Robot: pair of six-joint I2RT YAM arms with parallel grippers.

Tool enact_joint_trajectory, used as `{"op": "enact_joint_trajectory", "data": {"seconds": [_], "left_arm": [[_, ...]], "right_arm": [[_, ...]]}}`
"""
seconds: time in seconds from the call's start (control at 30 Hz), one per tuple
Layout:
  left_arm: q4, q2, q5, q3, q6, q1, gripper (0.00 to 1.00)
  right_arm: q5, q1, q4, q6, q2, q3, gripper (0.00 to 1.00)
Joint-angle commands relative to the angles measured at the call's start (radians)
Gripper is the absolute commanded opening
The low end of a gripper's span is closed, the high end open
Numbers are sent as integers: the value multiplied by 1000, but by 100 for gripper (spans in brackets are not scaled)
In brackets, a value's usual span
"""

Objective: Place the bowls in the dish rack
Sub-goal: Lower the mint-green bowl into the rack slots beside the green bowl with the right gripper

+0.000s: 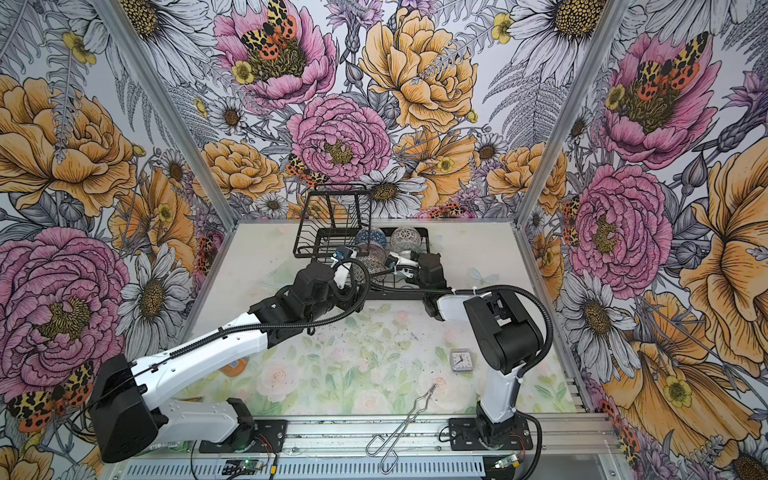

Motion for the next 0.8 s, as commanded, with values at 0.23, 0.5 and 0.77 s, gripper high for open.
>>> {"op": "enact_joint_trajectory", "data": {"seconds": [0.23,0.5,0.77], "left_arm": [[6,-29,19,-11,-21,11,99],[-6,-34,16,-13,-21,13,99],[-7,-40,12,-17,-21,14,99]], "right_arm": [[63,12,90,-134,74,59,0],[42,17,-16,-111,60,67,0],[33,11,-121,-80,49,88,0]]}}
